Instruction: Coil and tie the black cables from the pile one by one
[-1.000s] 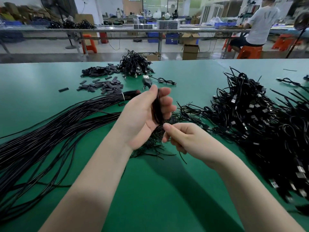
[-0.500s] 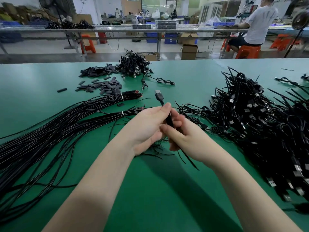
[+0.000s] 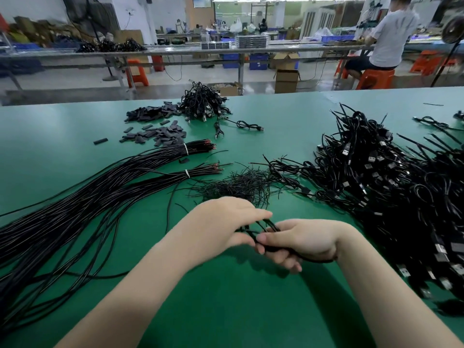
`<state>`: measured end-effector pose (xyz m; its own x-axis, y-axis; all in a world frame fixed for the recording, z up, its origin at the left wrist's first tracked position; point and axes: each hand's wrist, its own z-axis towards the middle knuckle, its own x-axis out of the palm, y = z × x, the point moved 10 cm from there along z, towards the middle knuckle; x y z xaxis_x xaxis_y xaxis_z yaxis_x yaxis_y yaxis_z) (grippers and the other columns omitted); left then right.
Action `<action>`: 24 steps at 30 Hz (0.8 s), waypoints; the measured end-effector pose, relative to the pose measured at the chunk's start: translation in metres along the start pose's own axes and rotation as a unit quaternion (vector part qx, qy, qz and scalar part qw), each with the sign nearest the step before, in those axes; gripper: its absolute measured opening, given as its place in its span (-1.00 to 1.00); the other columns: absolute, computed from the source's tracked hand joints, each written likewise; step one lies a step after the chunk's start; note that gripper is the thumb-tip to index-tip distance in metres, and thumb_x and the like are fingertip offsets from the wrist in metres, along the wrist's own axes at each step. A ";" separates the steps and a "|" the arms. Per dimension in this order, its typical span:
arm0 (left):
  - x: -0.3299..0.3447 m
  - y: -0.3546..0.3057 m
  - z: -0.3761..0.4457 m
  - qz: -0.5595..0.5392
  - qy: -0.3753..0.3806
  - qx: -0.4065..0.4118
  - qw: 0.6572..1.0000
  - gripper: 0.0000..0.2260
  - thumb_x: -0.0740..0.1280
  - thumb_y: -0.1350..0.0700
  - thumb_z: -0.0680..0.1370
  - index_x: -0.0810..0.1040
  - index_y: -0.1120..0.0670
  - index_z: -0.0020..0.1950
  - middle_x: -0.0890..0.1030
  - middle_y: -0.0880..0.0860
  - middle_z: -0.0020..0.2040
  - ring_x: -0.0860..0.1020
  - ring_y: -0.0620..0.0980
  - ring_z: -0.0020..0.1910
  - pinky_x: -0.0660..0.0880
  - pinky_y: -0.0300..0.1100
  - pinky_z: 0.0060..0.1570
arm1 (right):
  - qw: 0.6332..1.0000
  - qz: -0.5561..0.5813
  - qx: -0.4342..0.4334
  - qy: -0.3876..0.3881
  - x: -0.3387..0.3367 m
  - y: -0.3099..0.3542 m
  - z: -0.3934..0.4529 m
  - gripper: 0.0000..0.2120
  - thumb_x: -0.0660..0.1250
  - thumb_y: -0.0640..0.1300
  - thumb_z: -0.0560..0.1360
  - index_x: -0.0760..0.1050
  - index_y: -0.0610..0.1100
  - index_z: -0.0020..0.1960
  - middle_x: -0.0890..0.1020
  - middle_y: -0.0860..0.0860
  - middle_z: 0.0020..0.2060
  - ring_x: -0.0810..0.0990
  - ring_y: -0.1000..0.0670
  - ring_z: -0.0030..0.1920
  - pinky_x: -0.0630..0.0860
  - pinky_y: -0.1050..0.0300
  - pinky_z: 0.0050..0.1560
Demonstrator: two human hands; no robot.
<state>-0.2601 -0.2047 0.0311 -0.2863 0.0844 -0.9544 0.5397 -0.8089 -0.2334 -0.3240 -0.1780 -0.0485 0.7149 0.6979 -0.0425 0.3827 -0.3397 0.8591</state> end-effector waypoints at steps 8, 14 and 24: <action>0.007 -0.018 -0.034 0.148 -0.013 0.057 0.987 -0.73 0.14 -0.04 0.62 0.57 0.03 0.12 0.60 -0.04 -0.04 0.61 -0.03 -0.15 0.56 -0.11 -0.29 | 0.995 0.039 0.024 0.090 0.025 -0.008 0.009 -0.75 0.03 0.06 0.66 0.33 -0.06 -0.06 0.22 0.10 -0.43 0.15 0.15 -0.50 0.10 0.32 -0.48; -0.003 0.027 -0.036 0.012 -0.064 -0.091 0.994 -0.76 0.20 -0.04 0.64 0.60 0.00 0.15 0.62 -0.06 -0.01 0.57 -0.04 -0.01 0.50 -0.06 -0.04 | 0.983 0.169 -0.029 0.061 -0.002 -0.001 0.006 -0.42 0.02 0.31 0.51 0.54 -0.10 0.14 0.57 0.04 -0.33 0.45 0.13 -0.46 0.34 0.33 -0.54; 0.023 0.075 -0.046 -0.291 -0.377 -0.305 0.825 -0.81 0.24 0.01 0.63 0.61 -0.01 -0.07 0.64 -0.12 -0.20 0.58 -0.17 -0.16 0.51 -0.14 -0.10 | 0.814 -0.320 -0.157 -0.459 -0.081 0.022 -0.008 -0.72 0.45 0.20 0.38 0.65 0.10 0.01 0.58 0.15 -0.08 0.51 0.16 -0.07 0.45 0.20 -0.03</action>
<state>-0.1901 -0.2366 -0.0166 -0.9243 -0.2163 -0.3145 0.3691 -0.2967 -0.8807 -0.3781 -0.2370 -0.0221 0.6182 -0.1449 -0.7725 0.7838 0.1862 0.5924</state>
